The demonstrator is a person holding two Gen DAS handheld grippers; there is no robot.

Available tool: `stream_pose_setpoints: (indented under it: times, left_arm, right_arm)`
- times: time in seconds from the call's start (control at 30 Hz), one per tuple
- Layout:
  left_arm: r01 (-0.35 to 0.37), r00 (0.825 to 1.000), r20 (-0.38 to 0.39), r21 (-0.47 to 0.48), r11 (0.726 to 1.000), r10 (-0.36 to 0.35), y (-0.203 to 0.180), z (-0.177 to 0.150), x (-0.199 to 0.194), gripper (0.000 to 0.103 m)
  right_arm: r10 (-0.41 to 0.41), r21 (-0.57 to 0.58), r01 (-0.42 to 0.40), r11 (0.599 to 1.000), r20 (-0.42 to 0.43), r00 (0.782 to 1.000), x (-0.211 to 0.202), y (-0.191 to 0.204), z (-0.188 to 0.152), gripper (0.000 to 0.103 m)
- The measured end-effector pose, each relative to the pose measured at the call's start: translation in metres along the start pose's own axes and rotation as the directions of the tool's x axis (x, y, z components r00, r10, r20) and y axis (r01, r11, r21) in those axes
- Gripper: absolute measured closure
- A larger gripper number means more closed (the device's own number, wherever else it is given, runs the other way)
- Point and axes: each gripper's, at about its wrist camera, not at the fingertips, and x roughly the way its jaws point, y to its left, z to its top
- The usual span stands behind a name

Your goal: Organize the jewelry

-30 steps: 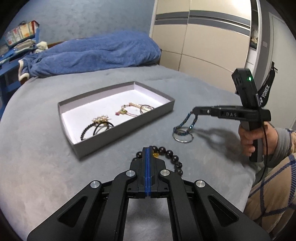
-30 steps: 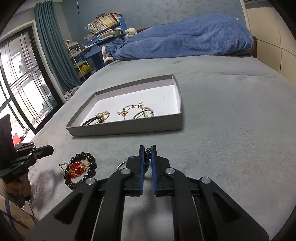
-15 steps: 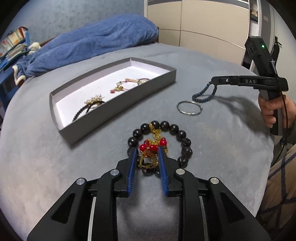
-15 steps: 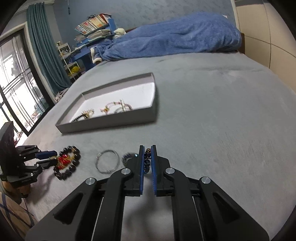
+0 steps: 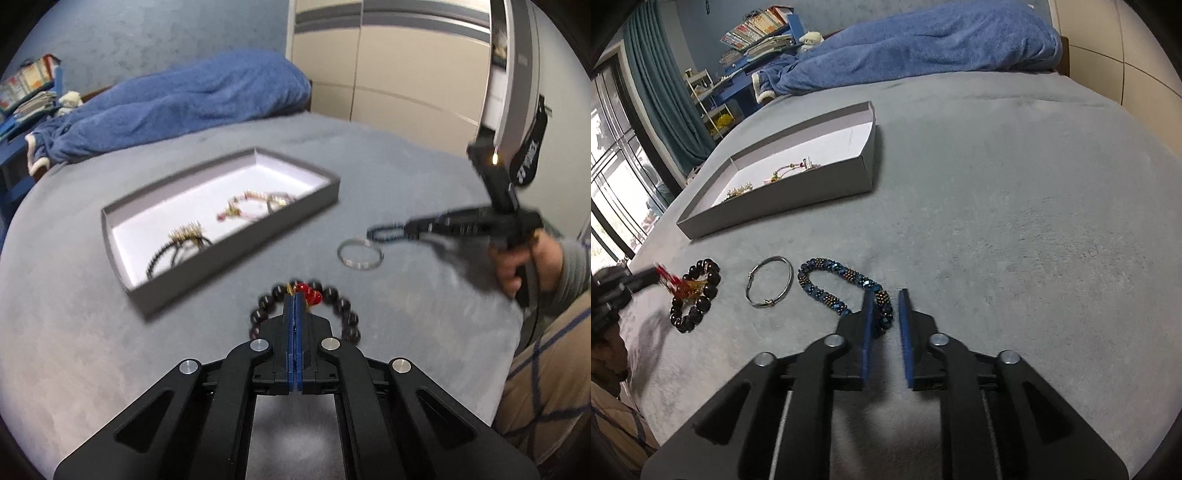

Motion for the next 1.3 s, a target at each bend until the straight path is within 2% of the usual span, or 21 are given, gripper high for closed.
stream_pose_setpoints:
  times: [0.03, 0.2, 0.3, 0.5, 0.63, 0.87, 1.07, 1.3]
  left_arm:
    - [0.000, 1.000, 0.013, -0.006, 1.000, 0.000, 0.002, 0.004, -0.004, 0.102]
    - [0.000, 0.998, 0.062, -0.018, 1.000, 0.002, 0.008, 0.023, -0.016, 0.102]
    - [-0.007, 0.997, 0.081, -0.013, 1.000, 0.008, 0.008, 0.032, -0.019, 0.102]
    - [-0.016, 0.993, 0.115, -0.011, 1.000, 0.017, 0.012, 0.048, -0.022, 0.102]
    - [-0.029, 0.991, 0.133, -0.023, 0.999, 0.032, 0.020, 0.060, -0.021, 0.102]
    - [-0.062, 0.983, 0.166, -0.079, 0.995, 0.074, 0.044, 0.081, -0.013, 0.102]
    - [-0.088, 0.978, 0.177, -0.118, 0.989, 0.108, 0.071, 0.099, -0.002, 0.102]
    - [-0.121, 0.973, 0.171, -0.201, 0.972, 0.157, 0.109, 0.109, 0.021, 0.102]
  right_arm:
    - [-0.001, -0.009, 0.001, 1.000, -0.005, 1.000, 0.001, 0.001, 0.000, 0.079]
    - [-0.001, -0.020, 0.001, 1.000, -0.019, 1.000, 0.005, 0.002, -0.001, 0.078]
    - [0.022, -0.029, -0.023, 0.999, -0.015, 1.000, 0.004, 0.003, 0.000, 0.096]
    - [0.067, -0.024, -0.065, 0.998, 0.054, 0.996, -0.010, 0.010, 0.015, 0.096]
    - [0.102, -0.051, -0.096, 0.994, 0.115, 0.988, -0.023, 0.025, 0.041, 0.096]
    - [0.143, -0.087, -0.130, 0.988, 0.166, 0.976, -0.028, 0.043, 0.088, 0.096]
    - [0.164, -0.138, -0.142, 0.980, 0.169, 0.972, -0.014, 0.067, 0.130, 0.096]
    - [0.187, -0.193, -0.160, 0.968, 0.130, 0.974, 0.027, 0.100, 0.164, 0.096]
